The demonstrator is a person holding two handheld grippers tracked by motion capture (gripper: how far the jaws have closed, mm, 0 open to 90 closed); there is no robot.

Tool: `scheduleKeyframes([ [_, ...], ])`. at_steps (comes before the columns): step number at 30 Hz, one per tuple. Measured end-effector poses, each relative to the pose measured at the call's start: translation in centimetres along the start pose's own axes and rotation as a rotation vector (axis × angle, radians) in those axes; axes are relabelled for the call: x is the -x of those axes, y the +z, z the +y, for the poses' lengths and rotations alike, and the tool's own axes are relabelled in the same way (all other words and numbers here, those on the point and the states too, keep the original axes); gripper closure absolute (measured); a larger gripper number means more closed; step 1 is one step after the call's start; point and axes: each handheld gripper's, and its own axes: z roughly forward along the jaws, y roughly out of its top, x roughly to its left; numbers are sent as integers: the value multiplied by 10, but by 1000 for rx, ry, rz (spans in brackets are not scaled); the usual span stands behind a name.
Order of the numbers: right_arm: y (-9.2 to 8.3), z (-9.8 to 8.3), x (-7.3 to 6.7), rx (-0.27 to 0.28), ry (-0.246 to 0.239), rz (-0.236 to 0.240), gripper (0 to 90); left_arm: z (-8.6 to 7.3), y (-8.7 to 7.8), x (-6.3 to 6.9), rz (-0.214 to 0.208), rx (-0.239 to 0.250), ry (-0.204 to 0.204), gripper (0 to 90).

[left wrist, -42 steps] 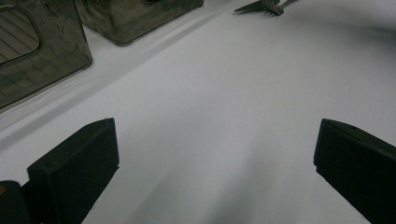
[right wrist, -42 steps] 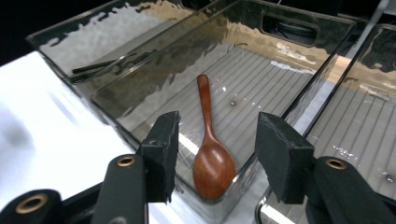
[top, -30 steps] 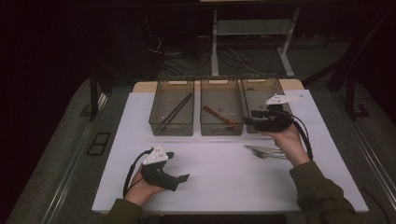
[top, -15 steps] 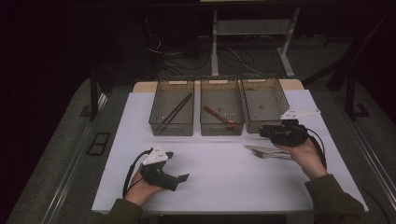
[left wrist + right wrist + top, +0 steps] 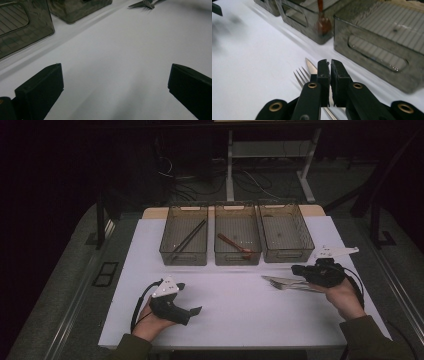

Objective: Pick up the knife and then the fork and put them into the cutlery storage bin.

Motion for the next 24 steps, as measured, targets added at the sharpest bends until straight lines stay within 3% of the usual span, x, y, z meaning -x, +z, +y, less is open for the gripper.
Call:
scheduleKeyframes([
  [10, -7, -24, 12, -60, 15, -29, 887, 0, 0, -1, -4, 2, -2, 0],
  [15, -5, -38, 21, -116, 16, -75, 887, 1, 1, 0, 2, -3, 3, 0],
  [24, 2, -49, 34, -167, 35, -101, 887, 1, 0, 2, 1, -8, 10, 0],
])
